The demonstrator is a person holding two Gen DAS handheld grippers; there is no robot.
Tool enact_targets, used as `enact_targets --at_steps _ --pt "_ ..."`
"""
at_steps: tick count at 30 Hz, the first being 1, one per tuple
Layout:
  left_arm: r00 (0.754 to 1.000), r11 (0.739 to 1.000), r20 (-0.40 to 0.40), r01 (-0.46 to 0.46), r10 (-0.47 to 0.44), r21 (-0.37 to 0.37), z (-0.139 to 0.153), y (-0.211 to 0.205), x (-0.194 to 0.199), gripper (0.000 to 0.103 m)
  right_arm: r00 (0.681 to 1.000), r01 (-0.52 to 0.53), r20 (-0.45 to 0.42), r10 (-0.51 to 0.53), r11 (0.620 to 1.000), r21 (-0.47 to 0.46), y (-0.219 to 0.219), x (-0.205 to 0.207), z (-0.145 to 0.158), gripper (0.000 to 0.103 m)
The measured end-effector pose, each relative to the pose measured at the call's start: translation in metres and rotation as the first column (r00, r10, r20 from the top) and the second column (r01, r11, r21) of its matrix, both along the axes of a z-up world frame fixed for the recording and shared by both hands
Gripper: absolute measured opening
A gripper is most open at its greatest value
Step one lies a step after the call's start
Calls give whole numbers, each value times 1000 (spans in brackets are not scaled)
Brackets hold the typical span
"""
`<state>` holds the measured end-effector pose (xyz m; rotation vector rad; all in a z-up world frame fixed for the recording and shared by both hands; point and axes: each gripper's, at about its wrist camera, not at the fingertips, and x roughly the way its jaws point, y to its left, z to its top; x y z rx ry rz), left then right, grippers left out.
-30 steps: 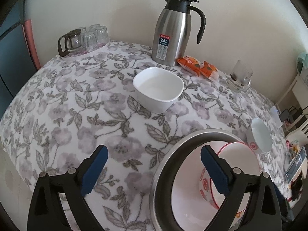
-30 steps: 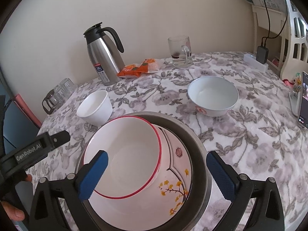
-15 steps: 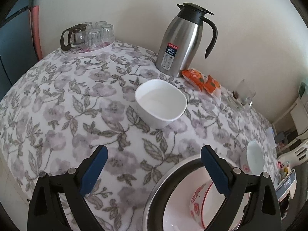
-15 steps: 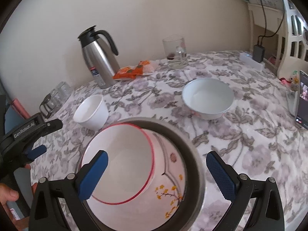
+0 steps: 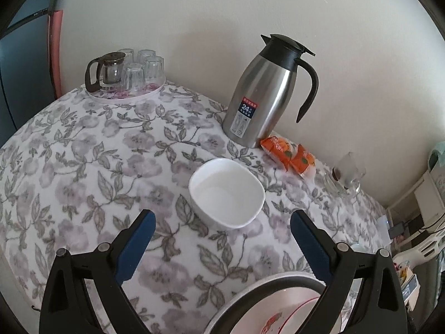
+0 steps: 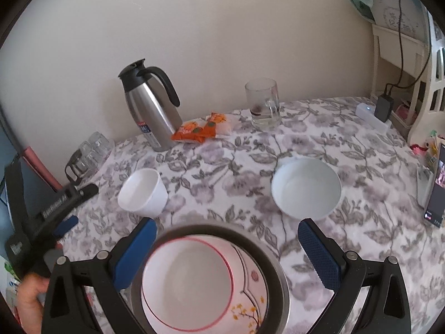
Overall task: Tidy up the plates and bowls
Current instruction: 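Withdraw both tools and move them toward the square white bowl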
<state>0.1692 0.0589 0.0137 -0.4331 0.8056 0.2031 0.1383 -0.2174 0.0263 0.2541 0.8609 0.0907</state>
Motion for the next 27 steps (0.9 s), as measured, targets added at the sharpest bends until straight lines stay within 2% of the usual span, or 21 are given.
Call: enact_targets --at_steps 8,13,18,23,27 --pt "1000 1000 13 6 -7 9 2 10 16 98 995 -73 56 78 994 -78 23 23 39 103" --pt "1000 1000 -10 11 -11 -2 -5 16 28 98 990 -113 70 120 989 -99 37 36 56 103" --pt "998 1000 -57 3 -4 -9 -15 23 36 98 985 -163 38 166 983 -80 51 55 55 103" --pt "996 998 -86 -9 4 -59 -24 38 46 98 978 -207 -16 207 968 -140 69 78 49 103" --pt "992 993 -123 -33 18 -115 -36 50 54 98 969 -244 -68 237 962 -120 84 98 40 103"
